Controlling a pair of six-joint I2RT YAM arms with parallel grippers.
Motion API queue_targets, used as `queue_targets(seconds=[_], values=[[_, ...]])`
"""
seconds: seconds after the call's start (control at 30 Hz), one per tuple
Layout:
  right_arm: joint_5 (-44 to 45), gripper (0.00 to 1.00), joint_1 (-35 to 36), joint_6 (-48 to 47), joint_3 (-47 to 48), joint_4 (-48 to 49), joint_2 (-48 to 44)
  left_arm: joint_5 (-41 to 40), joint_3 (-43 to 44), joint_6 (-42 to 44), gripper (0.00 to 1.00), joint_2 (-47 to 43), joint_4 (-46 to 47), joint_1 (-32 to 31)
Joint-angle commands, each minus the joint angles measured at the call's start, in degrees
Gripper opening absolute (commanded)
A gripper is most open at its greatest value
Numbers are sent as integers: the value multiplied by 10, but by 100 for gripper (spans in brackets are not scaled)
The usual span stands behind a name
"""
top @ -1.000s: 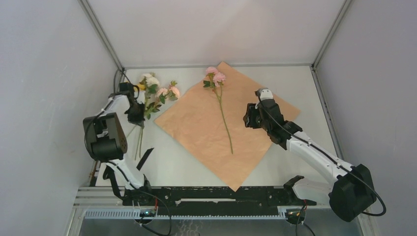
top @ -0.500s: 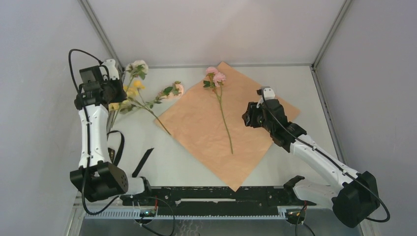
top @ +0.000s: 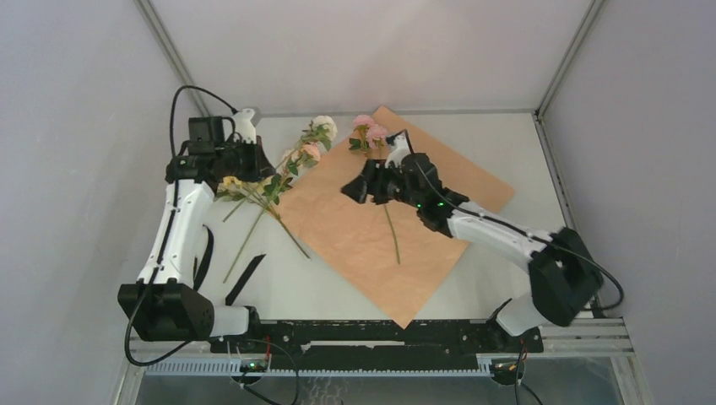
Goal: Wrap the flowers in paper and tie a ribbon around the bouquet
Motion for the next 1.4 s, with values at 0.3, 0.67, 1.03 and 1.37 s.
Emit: queue_targets(seconds=[0.3,0.67,1.03,1.37], values=[[-76,97,14,495,203,305,364,-10,-123,-52,0,11,91,-93],[-150,18,8,541,357,309,499,2,-164,-26,0,8,90,-118],[-195,0,-44,75,379,-60,289,-92,-47,79,86,-9,-43,0],[93,0,-95,-235,555,-558,341,-256,-100,177,80,139,16,23]])
